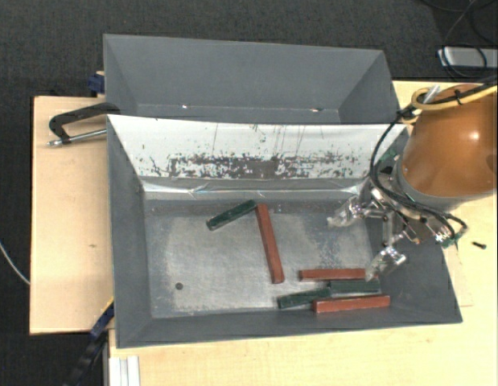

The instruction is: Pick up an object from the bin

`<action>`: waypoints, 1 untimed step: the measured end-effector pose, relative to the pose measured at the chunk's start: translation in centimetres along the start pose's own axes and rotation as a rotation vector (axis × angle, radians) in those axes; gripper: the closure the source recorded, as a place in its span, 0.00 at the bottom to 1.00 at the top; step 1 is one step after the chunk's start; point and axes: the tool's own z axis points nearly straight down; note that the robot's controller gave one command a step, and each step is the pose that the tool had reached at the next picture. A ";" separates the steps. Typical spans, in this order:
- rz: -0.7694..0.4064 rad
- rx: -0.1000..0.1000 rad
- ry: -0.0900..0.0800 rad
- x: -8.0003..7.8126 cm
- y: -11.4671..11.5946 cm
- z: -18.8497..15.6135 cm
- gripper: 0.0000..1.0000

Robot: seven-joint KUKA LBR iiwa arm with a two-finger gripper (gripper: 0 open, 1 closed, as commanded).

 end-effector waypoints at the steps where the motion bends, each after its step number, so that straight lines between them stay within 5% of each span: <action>1: 0.000 -0.001 0.001 0.0 0.0 0.0 0.00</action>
Offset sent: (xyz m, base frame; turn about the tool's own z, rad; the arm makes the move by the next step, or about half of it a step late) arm -0.0018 0.0046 -0.1261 -0.1529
